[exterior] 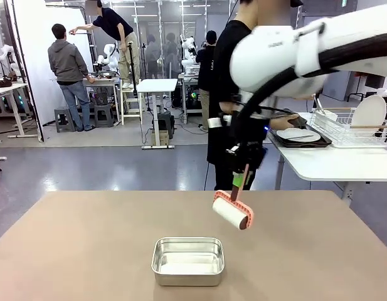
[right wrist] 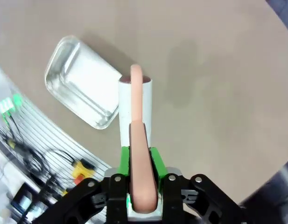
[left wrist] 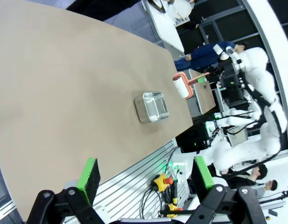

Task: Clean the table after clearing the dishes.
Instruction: When the right (or left) Handle tray is removed, use the right hand (or left hand) to clean the right (or left) side of the table with the Lint Roller.

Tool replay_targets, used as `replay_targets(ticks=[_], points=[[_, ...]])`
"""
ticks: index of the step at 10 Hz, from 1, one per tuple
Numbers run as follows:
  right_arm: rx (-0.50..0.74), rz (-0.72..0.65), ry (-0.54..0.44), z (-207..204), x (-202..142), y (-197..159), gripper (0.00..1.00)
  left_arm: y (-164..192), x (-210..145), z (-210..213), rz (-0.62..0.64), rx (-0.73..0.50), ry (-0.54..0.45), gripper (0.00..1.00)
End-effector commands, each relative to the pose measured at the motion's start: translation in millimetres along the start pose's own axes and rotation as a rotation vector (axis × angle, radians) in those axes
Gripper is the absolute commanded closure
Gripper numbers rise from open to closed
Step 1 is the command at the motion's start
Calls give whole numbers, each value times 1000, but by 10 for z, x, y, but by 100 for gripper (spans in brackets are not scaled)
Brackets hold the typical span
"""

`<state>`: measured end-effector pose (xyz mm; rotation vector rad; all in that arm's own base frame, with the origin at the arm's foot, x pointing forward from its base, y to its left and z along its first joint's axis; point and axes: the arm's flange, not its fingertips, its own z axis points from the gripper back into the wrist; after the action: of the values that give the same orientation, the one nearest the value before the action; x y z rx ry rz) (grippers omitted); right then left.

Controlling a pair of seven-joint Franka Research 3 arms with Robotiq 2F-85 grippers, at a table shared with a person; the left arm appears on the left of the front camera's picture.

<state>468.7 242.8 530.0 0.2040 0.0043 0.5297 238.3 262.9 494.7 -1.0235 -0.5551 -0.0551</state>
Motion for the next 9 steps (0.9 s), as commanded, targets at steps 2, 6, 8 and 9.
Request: replay_targets(ticks=[2,6,8,9], points=[[98,-368,-198,-174,-467,-378,100,-14,-2,17,-11,-16,-13,0],[285,-496,-315,-325,-579,-1097,100,-14,-2,17,-11,-16,-13,0],[236,-523,-262,-270,-570,-1091,100,-14,-2,17,-11,-16,-13,0],[236,-523,-262,-270,-570,-1091,100,-14,-2,17,-11,-16,-13,0]])
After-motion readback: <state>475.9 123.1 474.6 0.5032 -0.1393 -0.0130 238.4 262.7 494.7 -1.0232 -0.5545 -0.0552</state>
